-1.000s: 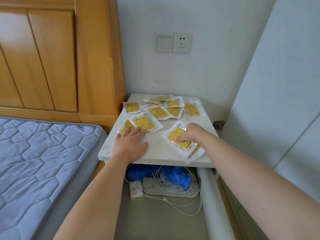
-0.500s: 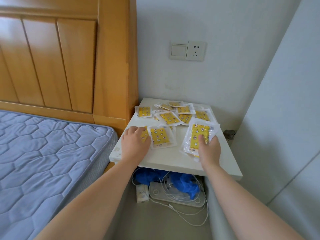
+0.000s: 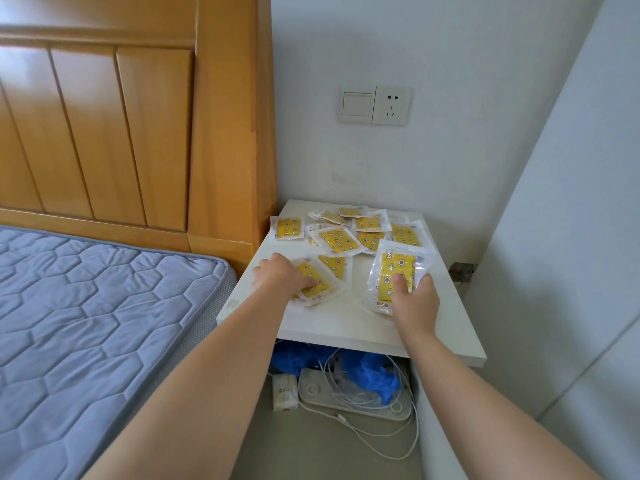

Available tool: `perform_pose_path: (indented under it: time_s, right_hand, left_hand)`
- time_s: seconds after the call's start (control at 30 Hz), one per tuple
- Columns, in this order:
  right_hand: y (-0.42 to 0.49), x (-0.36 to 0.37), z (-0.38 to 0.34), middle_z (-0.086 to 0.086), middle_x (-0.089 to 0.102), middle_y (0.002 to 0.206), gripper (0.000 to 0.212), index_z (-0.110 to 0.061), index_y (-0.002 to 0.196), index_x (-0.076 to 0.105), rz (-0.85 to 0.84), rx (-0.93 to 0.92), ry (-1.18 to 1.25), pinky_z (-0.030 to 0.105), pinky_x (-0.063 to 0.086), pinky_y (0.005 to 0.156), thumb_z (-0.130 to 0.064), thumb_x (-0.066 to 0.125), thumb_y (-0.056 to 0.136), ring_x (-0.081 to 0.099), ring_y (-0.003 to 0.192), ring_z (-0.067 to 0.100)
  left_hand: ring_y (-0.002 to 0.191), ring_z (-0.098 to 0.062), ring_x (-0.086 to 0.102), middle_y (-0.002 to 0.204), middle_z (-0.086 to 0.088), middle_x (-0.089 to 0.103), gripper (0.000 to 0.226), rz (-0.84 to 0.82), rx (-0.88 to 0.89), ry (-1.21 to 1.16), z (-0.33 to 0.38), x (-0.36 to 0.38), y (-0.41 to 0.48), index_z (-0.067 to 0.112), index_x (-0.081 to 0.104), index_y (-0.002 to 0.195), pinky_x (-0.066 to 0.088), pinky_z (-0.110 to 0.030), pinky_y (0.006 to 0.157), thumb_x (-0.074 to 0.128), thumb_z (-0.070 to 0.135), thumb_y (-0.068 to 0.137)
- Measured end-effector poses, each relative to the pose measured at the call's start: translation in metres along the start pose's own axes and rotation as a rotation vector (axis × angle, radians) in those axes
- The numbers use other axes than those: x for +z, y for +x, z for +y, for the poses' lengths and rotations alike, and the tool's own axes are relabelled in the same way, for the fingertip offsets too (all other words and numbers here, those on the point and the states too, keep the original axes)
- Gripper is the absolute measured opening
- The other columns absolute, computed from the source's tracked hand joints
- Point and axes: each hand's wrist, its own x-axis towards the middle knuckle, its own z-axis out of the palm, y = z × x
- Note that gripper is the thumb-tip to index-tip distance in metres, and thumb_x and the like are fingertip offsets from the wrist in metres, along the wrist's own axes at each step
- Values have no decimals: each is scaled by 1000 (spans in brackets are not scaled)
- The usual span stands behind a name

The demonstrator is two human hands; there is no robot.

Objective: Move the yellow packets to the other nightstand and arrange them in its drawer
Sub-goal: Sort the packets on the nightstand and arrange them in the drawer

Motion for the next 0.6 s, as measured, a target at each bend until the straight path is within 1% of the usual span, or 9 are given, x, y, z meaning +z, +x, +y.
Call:
perform_pose_path:
  time_s: [0.07,0.2,0.23,0.33,0.4,0.47,0.5,0.57,0.6]
  right_hand:
    - [-1,-1,0,2,54,92,15,-8,101,50,-2,6,-1,25,37,70,-21,55,94,51,81,18]
    - [-1,-3,-2,2,54,93,14,-9,100,50,-5,32,33,27,37,73,-21,55,94,53,86,20]
    - [-1,-4,-3,2,53,92,15,-8,99,50,-7,45,37,27,36,74,-22,55,94,52,86,20]
    - [-2,-10,-4,5,54,93,19,-8,97,48,-30,112,52,30,36,74,-25,54,94,51,87,22]
    - [-2,-15,-4,7,60,99,21,-9,98,51,-54,202,125,34,45,76,-29,56,93,57,91,25]
    - [-8,-22,-6,5,65,98,17,-12,98,56,-77,343,267,36,53,77,-29,58,92,63,88,24]
    - [-13,-25,-7,4,66,95,13,-14,95,58,-103,402,344,38,55,77,-27,59,93,64,85,24]
    - [-22,-31,-8,3,68,92,8,-14,95,63,-189,472,471,44,55,80,-21,59,93,66,83,23]
    - [-28,-35,-10,4,69,92,9,-13,99,64,-245,496,520,45,55,79,-19,59,93,66,83,23]
  left_hand:
    - [109,-24,58,119,-9,58,88,-45,3,-93,-2,-3,-2,9,40,131,52,-37,90,80,53,67]
    - [117,-27,54,137,-10,47,98,-41,37,-319,-7,-4,-15,14,21,148,51,-34,80,83,25,73]
    - [115,-28,55,138,-10,46,98,-31,46,-392,-9,-4,-20,17,19,149,51,-34,77,82,19,74]
    - [103,-28,61,135,-10,49,93,0,39,-596,-17,-6,-36,23,23,147,53,-37,74,80,8,75]
    - [104,-24,56,140,-8,45,94,21,19,-699,-24,-6,-48,25,21,148,48,-35,73,78,5,77]
    - [109,-23,51,143,-5,42,99,42,-8,-848,-30,-5,-58,27,15,151,47,-36,78,76,2,77]
    - [117,-24,49,145,-3,40,102,50,-25,-930,-33,-5,-62,27,13,152,48,-39,84,76,0,77]
    - [132,-27,41,149,-2,35,108,73,-27,-1046,-36,-4,-70,27,8,153,44,-42,97,76,-5,75]
    - [134,-27,39,150,-2,33,110,82,-15,-1087,-36,-5,-75,27,7,154,43,-42,100,76,-6,74]
